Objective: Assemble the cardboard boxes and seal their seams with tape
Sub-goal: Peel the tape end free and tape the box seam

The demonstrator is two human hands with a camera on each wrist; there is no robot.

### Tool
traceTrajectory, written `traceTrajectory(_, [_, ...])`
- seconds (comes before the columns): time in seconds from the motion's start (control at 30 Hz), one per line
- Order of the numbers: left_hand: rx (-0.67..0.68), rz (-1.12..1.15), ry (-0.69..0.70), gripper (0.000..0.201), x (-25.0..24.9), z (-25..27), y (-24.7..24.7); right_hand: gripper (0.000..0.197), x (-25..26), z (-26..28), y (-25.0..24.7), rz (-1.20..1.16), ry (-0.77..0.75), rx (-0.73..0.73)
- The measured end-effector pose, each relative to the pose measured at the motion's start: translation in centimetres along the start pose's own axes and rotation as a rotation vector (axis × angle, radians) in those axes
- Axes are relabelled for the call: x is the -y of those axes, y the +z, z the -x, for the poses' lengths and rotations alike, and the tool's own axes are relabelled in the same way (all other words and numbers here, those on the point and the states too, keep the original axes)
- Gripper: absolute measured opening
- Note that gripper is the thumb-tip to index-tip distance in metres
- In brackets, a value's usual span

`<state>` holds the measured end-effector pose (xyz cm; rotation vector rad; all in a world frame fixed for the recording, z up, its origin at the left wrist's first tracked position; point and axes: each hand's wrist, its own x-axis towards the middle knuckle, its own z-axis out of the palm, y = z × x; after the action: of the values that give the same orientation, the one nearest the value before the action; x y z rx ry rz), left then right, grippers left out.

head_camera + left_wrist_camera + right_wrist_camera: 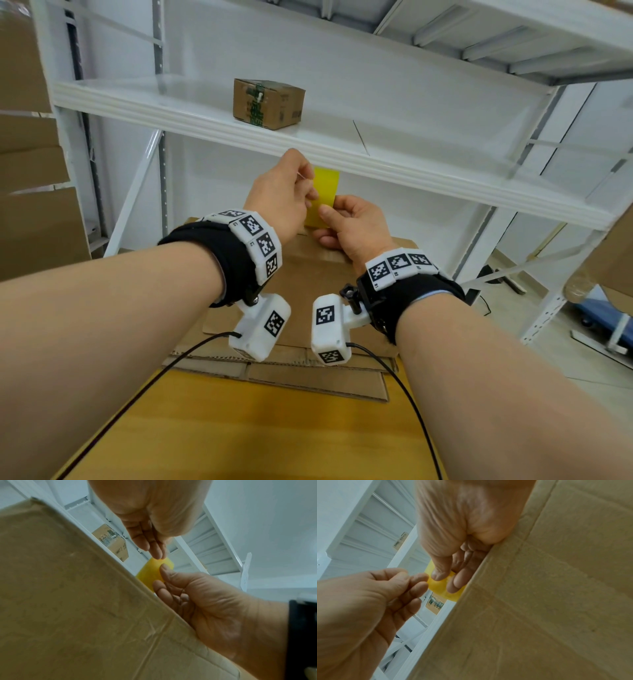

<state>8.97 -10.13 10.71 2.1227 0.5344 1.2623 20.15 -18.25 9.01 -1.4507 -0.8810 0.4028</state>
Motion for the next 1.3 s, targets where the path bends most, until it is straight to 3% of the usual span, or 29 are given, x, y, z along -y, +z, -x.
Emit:
traceTrajectory(0.23, [0.02, 0.072, -0.06, 0.039, 0.6, -0.1, -0.1, 0.016, 0.0, -0.1, 0.1, 0.005, 0.009, 0.0])
traceTrajectory(0.37, [-0.008, 0.054, -0.081, 0.045, 0.8, -0.4, -0.1, 0.012, 0.2, 0.0, -0.2, 0.012, 0.019, 0.081])
traceTrajectory(0.77, [-0.067, 0.255, -0.177, 0.033, 1.0, -0.8, 0.5, 0.014, 1.0, -0.1, -0.1, -0.062, 0.064, 0.077])
traceTrajectory(0.97, [-0.059, 0.238, -0.126, 0.038, 0.9, -1.0, 1.2, 0.011, 2.2, -0.9, -0.2, -0.109, 0.105, 0.055])
traceTrajectory(1.13, [-0.038, 0.075, 0.002, 0.049, 1.2, -0.4, 1.8, 0.03, 2.5, -2.0, 0.4, -0.03, 0.097, -0.027])
traceTrajectory(1.3, [-0.026, -0.011, 0.04, 0.055, 2.4, 0.7, 2.1, 0.02, 1.6, -1.9, 0.4, 0.003, 0.03, 0.015])
